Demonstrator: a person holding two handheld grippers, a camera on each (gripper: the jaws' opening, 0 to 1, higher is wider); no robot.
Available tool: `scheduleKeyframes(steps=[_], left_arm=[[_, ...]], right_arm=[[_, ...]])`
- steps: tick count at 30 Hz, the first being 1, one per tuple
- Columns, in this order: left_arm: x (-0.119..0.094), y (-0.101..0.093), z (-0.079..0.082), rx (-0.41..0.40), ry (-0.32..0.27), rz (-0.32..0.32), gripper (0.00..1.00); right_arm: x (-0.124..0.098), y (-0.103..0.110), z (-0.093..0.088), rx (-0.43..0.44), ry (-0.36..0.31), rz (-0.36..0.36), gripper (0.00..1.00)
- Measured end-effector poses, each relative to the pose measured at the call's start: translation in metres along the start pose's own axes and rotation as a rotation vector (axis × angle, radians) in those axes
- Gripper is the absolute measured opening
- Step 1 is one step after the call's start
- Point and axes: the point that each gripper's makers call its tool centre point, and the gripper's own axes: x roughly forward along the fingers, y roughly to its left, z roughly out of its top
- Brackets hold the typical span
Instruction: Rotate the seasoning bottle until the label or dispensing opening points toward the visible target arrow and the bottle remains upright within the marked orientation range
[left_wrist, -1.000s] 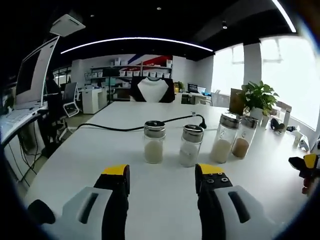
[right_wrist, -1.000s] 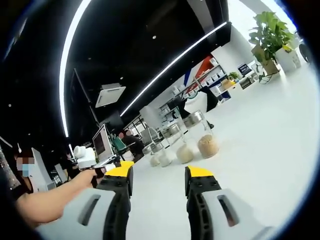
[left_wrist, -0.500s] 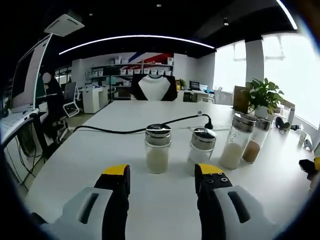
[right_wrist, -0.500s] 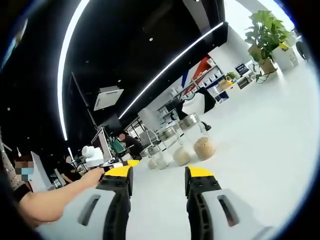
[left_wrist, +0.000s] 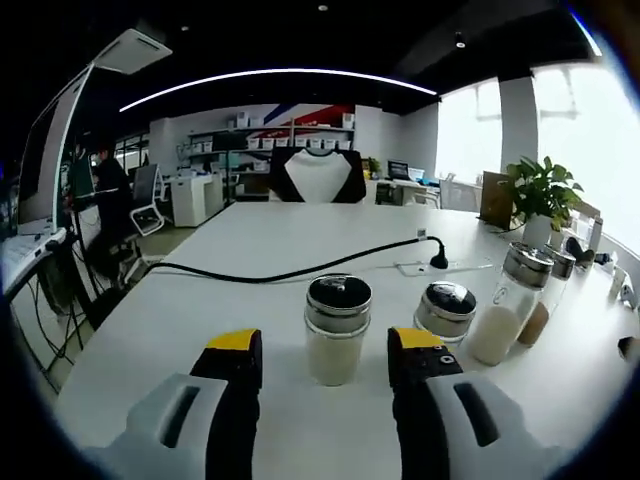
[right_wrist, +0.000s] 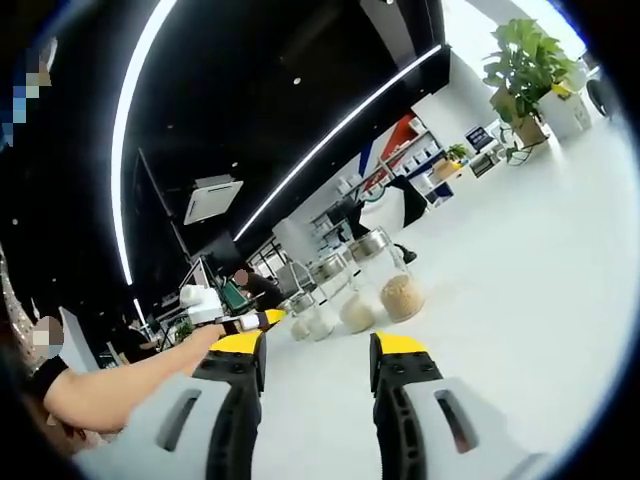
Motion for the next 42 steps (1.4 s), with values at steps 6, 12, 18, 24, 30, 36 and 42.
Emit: scheduleKeyframes(steps=[6, 12, 18, 24, 30, 36, 42], left_arm=[[0.011, -0.002, 0.006, -0.002, -0.005, -0.004, 0.52], [0.021, -0.005, 0.006, 0.000, -0.003, -0.005, 0.50], [0.030, -0.004, 0.009, 0.015, -0.003, 0.002, 0.43], [0.032, -0.009, 0.009, 0.028, -0.004, -0.003, 0.37], [0.031, -0.011, 0.008, 0.029, -0.003, -0.006, 0.34], [0.028, -0.011, 0.007, 0.032, -0.005, 0.001, 0.33], [0.019, -0.013, 0.006, 0.041, -0.001, -0.008, 0.33]], right_arm=[[0.001, 0.001, 0.000, 0.000, 0.000, 0.004, 0.39], [-0.001, -0.001, 0.000, -0.003, 0.002, -0.001, 0.39], [-0.008, -0.009, 0.004, 0.004, -0.011, -0.017, 0.39], [-0.013, -0.014, 0.006, 0.009, -0.020, -0.030, 0.39], [-0.014, -0.013, 0.008, 0.009, -0.023, -0.026, 0.39], [-0.017, -0.015, 0.010, 0.013, -0.027, -0.031, 0.39], [-0.018, -0.010, 0.016, 0.007, -0.035, -0.024, 0.39]])
